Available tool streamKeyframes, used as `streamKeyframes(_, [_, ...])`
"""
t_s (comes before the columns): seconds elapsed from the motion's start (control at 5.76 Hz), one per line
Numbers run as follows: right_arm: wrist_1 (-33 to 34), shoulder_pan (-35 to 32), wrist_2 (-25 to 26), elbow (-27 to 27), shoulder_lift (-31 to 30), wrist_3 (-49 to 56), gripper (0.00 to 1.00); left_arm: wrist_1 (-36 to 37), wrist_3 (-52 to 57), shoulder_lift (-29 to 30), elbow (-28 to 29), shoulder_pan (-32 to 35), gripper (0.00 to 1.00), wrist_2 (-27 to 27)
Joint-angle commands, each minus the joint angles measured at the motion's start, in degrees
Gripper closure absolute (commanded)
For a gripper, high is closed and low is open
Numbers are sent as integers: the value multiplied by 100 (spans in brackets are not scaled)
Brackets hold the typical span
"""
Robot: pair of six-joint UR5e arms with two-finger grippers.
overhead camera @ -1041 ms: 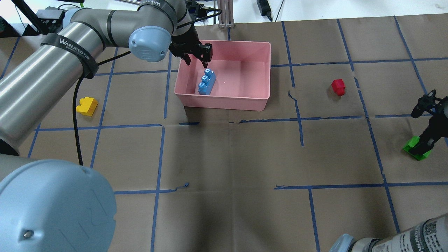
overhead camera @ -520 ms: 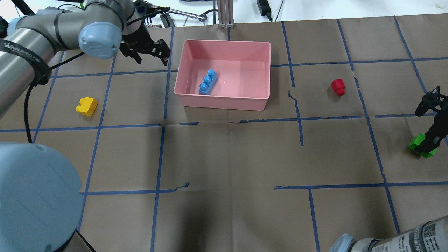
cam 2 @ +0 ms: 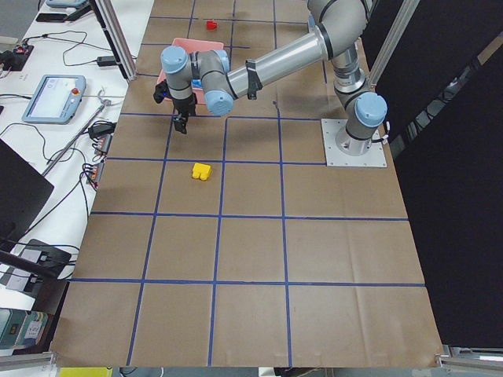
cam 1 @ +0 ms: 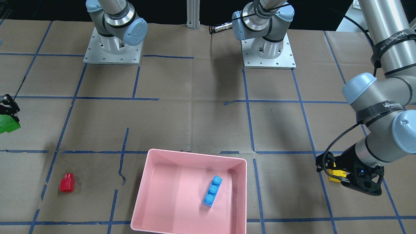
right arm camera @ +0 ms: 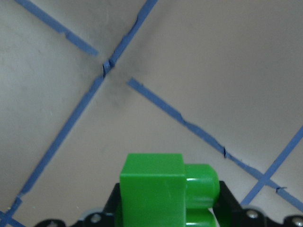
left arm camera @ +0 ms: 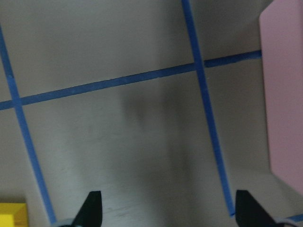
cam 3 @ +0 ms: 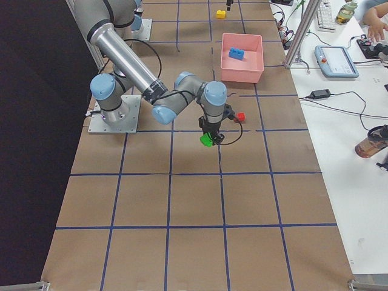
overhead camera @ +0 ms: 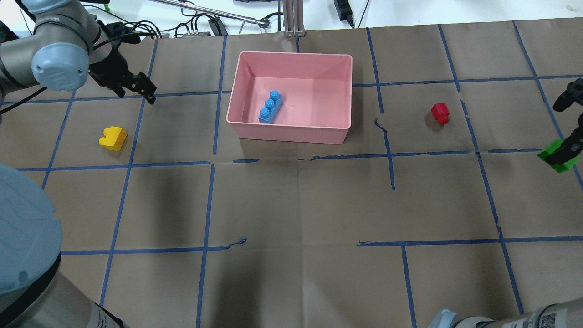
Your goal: Put all blocks into box
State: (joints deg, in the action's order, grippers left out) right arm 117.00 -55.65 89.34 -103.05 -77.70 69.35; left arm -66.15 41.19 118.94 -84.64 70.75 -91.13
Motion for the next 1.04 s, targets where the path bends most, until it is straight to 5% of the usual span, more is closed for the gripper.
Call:
streamKeyframes(0.0, [-1033, -1274, -31, 1053, 9, -1783, 65, 329, 591, 129, -270, -498, 1, -195])
streamKeyframes(0.35, [-1426, -2576, -48, 1645, 201, -3901, 65, 1084, 751, 286, -824, -641, 1, -186])
streamKeyframes(0.69, [-1330, -3763, -318, 2293, 936, -5914, 65, 1087, 724, 472, -826, -641, 1, -256])
streamKeyframes(0.87, [-1320, -4187, -338, 2889, 1550, -6768, 65, 1087, 716, 481, -844, -641, 25, -230])
